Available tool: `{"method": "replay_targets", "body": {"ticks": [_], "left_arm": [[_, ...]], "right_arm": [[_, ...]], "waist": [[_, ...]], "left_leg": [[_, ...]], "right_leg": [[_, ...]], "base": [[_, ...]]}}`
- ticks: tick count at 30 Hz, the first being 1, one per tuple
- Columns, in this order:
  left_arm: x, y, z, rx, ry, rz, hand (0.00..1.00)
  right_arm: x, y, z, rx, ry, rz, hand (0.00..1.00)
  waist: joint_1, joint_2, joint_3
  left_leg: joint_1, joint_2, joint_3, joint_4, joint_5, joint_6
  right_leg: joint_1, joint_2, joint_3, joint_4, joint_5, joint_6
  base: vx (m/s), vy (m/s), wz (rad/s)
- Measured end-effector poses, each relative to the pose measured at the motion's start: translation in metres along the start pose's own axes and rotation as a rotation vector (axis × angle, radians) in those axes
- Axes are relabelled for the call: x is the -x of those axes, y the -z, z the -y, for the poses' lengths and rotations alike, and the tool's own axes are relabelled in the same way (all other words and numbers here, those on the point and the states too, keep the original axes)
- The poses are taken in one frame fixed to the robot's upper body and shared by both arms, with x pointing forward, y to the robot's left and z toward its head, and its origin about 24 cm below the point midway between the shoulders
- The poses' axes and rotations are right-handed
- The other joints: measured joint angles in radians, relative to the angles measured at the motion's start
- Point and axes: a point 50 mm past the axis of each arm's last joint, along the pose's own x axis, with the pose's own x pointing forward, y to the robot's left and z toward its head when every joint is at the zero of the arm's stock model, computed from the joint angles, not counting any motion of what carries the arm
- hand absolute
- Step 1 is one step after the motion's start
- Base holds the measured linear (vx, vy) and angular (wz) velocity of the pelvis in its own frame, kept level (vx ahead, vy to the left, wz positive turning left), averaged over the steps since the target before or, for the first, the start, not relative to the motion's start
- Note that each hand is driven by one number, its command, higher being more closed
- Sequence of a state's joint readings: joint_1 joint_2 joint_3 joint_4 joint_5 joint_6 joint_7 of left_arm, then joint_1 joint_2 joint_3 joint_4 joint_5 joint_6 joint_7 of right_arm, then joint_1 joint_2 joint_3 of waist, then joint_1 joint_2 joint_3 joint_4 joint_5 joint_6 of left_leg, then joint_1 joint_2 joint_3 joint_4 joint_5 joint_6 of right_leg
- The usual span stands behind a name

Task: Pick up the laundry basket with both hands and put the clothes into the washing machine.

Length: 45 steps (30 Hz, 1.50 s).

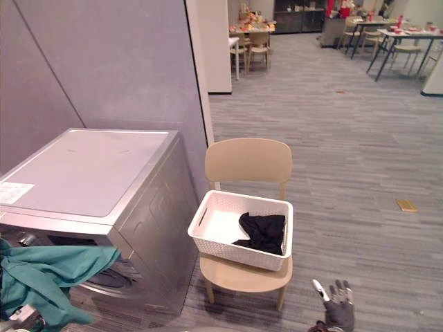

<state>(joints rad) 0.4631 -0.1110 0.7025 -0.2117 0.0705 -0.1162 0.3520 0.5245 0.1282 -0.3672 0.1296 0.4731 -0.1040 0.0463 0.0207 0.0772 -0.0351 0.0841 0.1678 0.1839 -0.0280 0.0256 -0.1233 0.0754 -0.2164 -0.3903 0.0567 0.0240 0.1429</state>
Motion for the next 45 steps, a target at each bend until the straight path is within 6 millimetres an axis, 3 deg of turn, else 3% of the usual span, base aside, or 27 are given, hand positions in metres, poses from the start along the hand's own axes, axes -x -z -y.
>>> {"method": "replay_targets", "body": {"ticks": [1, 3, 6, 7, 10, 12, 14, 18, 26, 30, 33, 35, 36, 37, 38, 39, 40, 41, 43, 45], "left_arm": [[0.002, 0.009, 0.003, -0.01, 0.014, -0.037, 1.0], [0.015, 0.054, 0.015, -0.067, 0.093, -0.229, 1.0], [0.064, 0.134, 0.029, -0.174, 0.25, -0.633, 1.0], [0.091, 0.161, 0.03, -0.218, 0.301, -0.811, 1.0], [0.141, 0.191, 0.022, -0.282, 0.388, -1.095, 1.0], [0.139, 0.194, 0.015, -0.3, 0.393, -1.114, 1.0], [0.142, 0.195, 0.022, -0.3, 0.443, -1.136, 1.0], [0.138, 0.195, 0.027, -0.321, 0.51, -1.123, 1.0], [0.131, 0.192, 0.045, -0.345, 0.601, -1.092, 1.0], [0.122, 0.189, 0.054, -0.329, 0.608, -1.064, 1.0], [0.112, 0.183, 0.064, -0.275, 0.603, -1.017, 1.0], [0.108, 0.179, 0.07, -0.243, 0.596, -0.992, 1.0], [0.107, 0.177, 0.074, -0.232, 0.597, -0.982, 1.0], [0.108, 0.176, 0.076, -0.21, 0.586, -0.983, 1.0], [0.109, 0.176, 0.076, -0.203, 0.58, -0.985, 1.0], [0.11, 0.176, 0.078, -0.196, 0.583, -0.992, 1.0], [0.113, 0.177, 0.076, -0.203, 0.576, -1.012, 1.0], [0.113, 0.178, 0.074, -0.209, 0.573, -1.016, 1.0], [0.113, 0.179, 0.074, -0.212, 0.573, -1.019, 1.0], [0.113, 0.179, 0.075, -0.219, 0.57, -1.022, 1.0]], "right_arm": [[-0.001, 0.003, -0.002, 0.002, -0.007, -0.013, 0.0], [-0.005, 0.021, 0.003, 0.015, 0.012, -0.096, 0.0], [-0.002, 0.067, 0.03, 0.078, 0.137, -0.335, 0.0], [0.003, 0.085, 0.043, 0.094, 0.208, -0.438, 0.0], [0.023, 0.105, 0.074, 0.066, 0.406, -0.573, 0.0], [0.033, 0.111, 0.084, 0.057, 0.48, -0.617, 0.0], [0.044, 0.113, 0.097, 0.054, 0.557, -0.673, 0.0], [0.049, 0.119, 0.098, 0.052, 0.565, -0.714, 0.0], [0.03, 0.116, 0.082, 0.055, 0.502, -0.699, 0.0], [0.012, 0.11, 0.068, 0.102, 0.425, -0.678, 0.0], [0.003, 0.106, 0.062, 0.152, 0.373, -0.67, 0.0], [-0.002, 0.103, 0.06, 0.166, 0.36, -0.661, 0.0], [-0.005, 0.102, 0.058, 0.175, 0.351, -0.656, 0.0], [-0.009, 0.1, 0.055, 0.179, 0.342, -0.647, 0.0], [-0.013, 0.099, 0.051, 0.183, 0.331, -0.64, 0.0], [-0.017, 0.096, 0.047, 0.186, 0.323, -0.626, 0.0], [-0.025, 0.091, 0.042, 0.186, 0.305, -0.591, 0.0], [-0.029, 0.089, 0.037, 0.182, 0.295, -0.579, 0.0], [-0.032, 0.089, 0.034, 0.178, 0.286, -0.572, 0.0], [-0.033, 0.088, 0.034, 0.17, 0.293, -0.571, 0.0]], "waist": [[-0.001, -0.004, -0.002], [-0.002, -0.003, -0.002], [-0.003, -0.011, -0.003], [-0.005, -0.02, -0.002], [-0.006, -0.036, 0.008], [-0.005, -0.049, 0.009], [-0.007, -0.039, 0.012], [-0.009, -0.036, 0.014], [-0.01, -0.04, 0.038], [-0.011, -0.038, 0.101], [-0.028, -0.028, 0.133], [-0.032, -0.03, 0.156], [-0.03, -0.035, 0.171], [-0.03, -0.036, 0.186], [-0.026, -0.059, 0.197], [-0.022, -0.05, 0.206], [-0.019, -0.043, 0.209], [-0.016, -0.043, 0.209], [-0.018, -0.041, 0.207], [-0.035, -0.03, 0.195]], "left_leg": [[-0.003, 0.001, -0.006, 0.005, -0.001, 0.0], [-0.014, 0.002, -0.019, 0.012, -0.001, 0.0], [-0.02, 0.0, -0.036, 0.01, 0.0, 0.0], [-0.014, -0.001, -0.045, 0.011, 0.001, 0.0], [0.025, 0.0, -0.051, 0.005, 0.003, 0.0], [0.033, 0.006, -0.05, -0.007, -0.002, -0.004], [0.05, 0.005, -0.036, -0.024, -0.005, -0.009], [0.075, 0.011, 0.001, -0.038, -0.01, -0.014], [0.114, 0.027, 0.07, 0.011, -0.054, -0.028], [0.065, 0.058, 0.034, 0.177, -0.137, -0.034], [-0.069, 0.077, -0.107, 0.264, -0.133, -0.042], [-0.137, 0.068, -0.185, 0.249, -0.075, -0.039], [-0.171, 0.054, -0.198, 0.238, -0.027, -0.016], [-0.194, 0.034, -0.192, 0.171, 0.083, 0.0], [-0.184, 0.034, -0.142, 0.096, 0.157, -0.001], [-0.202, 0.041, -0.071, 0.177, 0.113, 0.015], [-0.234, 0.062, 0.027, 0.358, 0.007, 0.073], [-0.227, 0.083, 0.098, 0.494, -0.059, 0.103], [-0.18, 0.119, 0.171, 0.604, -0.094, 0.105], [-0.087, 0.151, 0.254, 0.588, -0.127, 0.071]], "right_leg": [[0.002, -0.001, -0.008, 0.003, -0.004, 0.003], [0.005, -0.005, -0.031, 0.013, -0.013, 0.006], [0.01, -0.005, -0.045, 0.011, -0.016, 0.003], [0.023, -0.003, -0.044, 0.009, -0.016, 0.003], [0.06, 0.001, -0.045, 0.003, -0.025, 0.004], [0.064, 0.008, -0.043, 0.0, -0.03, 0.003], [0.059, 0.013, -0.009, -0.009, -0.03, 0.003], [0.055, 0.026, 0.031, -0.018, -0.03, 0.003], [0.046, 0.045, 0.119, -0.012, -0.027, -0.004], [0.037, 0.038, 0.108, 0.122, -0.111, -0.013], [-0.002, 0.042, 0.001, 0.208, -0.169, -0.038], [-0.029, 0.023, -0.097, 0.262, -0.213, -0.047], [-0.038, 0.004, -0.151, 0.293, -0.234, -0.054], [-0.04, -0.017, -0.224, 0.311, -0.245, -0.067], [-0.036, -0.042, -0.294, 0.291, -0.235, -0.097], [-0.036, -0.046, -0.323, 0.287, -0.228, -0.105], [-0.033, -0.055, -0.376, 0.276, -0.218, -0.115], [-0.02, -0.062, -0.426, 0.258, -0.203, -0.123], [-0.001, -0.06, -0.485, 0.226, -0.183, -0.123], [0.015, -0.056, -0.571, 0.205, -0.159, -0.116]], "base": [[-0.03, -0.006, 0.34], [-0.04, -0.005, 0.31], [0.0, -0.004, 0.19], [0.04, -0.001, 0.13], [0.05, -0.001, 0.07], [0.01, -0.005, -0.05], [0.03, 0.002, -0.24], [0.03, 0.011, -0.34], [0.08, 0.016, -0.3], [0.04, -0.016, 0.15], [-0.03, -0.129, 1.01], [-0.09, -0.163, 1.51], [-0.09, -0.134, 1.63], [-0.12, -0.112, 1.88], [-0.1, -0.077, 1.55], [-0.13, -0.098, 1.24], [-0.12, -0.108, 1.12], [-0.15, -0.128, 1.12], [-0.16, -0.047, 1.09], [-0.13, 0.028, 1.38]]}}
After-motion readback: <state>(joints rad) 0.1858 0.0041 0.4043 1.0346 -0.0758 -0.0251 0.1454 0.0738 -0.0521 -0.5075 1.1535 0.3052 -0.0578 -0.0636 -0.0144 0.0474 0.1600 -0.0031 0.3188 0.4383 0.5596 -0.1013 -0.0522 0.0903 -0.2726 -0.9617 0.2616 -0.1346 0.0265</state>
